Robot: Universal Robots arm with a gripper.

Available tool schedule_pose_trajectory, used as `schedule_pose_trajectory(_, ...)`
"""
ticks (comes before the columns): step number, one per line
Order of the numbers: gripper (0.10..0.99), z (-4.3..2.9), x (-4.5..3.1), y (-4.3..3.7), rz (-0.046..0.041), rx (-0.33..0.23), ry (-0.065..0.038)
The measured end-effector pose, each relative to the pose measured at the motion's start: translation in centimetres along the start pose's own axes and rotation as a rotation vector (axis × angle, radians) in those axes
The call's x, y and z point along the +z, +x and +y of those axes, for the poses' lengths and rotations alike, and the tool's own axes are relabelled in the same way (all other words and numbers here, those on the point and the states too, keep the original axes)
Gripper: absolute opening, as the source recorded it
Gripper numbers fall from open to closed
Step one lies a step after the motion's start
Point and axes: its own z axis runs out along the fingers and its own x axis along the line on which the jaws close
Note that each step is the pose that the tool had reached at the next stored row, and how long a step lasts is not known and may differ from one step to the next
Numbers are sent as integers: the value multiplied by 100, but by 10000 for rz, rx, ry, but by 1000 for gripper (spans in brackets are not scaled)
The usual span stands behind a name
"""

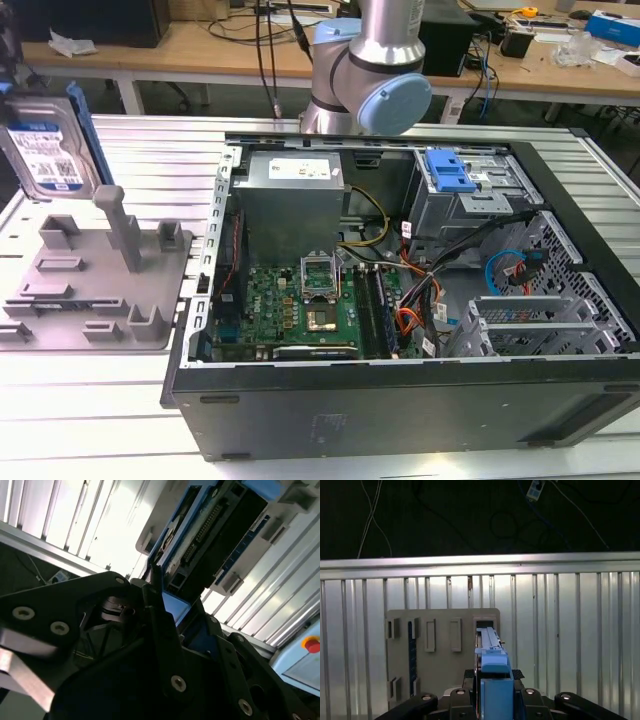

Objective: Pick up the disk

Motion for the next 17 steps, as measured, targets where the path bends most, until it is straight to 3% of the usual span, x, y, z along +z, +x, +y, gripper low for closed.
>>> schedule_pose_trajectory(2, 365, 0, -183, 5, 1, 0, -1)
schedule_pose_trajectory(6, 365, 0, -453, 12, 0, 0, -1)
schedule_pose_trajectory(9, 365, 0, -583, 15, 0, 0, -1)
schedule_pose_trajectory(11, 365, 0, -757, 20, 0, 0, 0)
schedule_pose_trajectory(14, 365, 0, -954, 25, 0, 0, 0)
schedule_pose_trajectory(15, 365, -1, -1002, 26, 1, 0, -2)
schedule_pose_trajectory(17, 365, -1, -1004, 26, -1, 0, 0)
